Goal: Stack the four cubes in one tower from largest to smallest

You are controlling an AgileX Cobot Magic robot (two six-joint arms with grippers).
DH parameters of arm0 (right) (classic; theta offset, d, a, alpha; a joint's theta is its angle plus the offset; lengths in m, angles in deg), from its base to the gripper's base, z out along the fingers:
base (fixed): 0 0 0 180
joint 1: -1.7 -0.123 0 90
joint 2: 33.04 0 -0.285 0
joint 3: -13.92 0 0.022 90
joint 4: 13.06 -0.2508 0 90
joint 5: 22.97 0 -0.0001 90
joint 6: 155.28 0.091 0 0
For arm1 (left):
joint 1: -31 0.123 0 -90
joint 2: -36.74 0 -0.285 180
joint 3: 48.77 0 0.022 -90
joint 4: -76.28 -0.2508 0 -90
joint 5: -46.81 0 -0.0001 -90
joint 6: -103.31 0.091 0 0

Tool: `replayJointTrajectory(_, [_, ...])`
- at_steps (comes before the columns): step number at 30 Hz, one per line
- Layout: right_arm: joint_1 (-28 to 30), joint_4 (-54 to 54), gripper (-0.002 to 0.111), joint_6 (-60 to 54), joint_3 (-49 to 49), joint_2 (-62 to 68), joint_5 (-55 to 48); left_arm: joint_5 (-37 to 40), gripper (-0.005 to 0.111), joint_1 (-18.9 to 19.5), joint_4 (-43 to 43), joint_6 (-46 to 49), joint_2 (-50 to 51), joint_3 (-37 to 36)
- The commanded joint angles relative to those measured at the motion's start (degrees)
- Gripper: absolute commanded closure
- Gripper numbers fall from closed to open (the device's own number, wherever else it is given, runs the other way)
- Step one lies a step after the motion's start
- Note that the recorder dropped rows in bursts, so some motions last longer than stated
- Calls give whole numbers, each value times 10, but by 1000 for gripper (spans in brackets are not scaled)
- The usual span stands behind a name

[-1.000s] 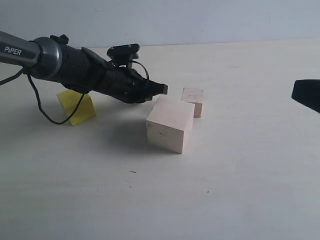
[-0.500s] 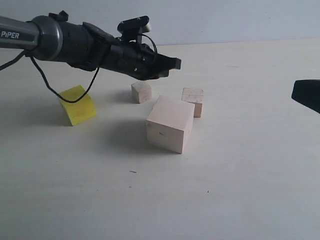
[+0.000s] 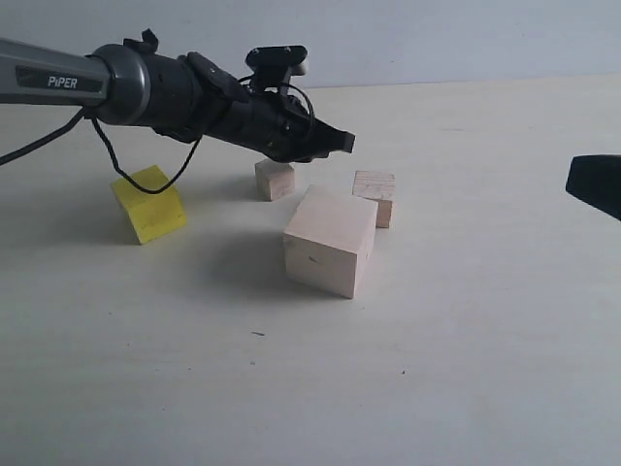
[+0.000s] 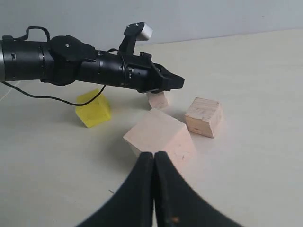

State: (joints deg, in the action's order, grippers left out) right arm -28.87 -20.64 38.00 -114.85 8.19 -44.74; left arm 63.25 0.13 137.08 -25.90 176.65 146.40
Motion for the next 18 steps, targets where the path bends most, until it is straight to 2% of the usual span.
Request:
replayJointTrajectory(1, [-1,1,108,-2,-4,0,3,1,107,6,-48,-12,4,6])
replayJointTrajectory(10, [-1,1,108,-1,-4,0,3,33,107,41,-158,-84,5,6])
replayJointTrajectory(18, [-1,1,108,-1,-4,0,6,62,107,48,-193,-86,4,3])
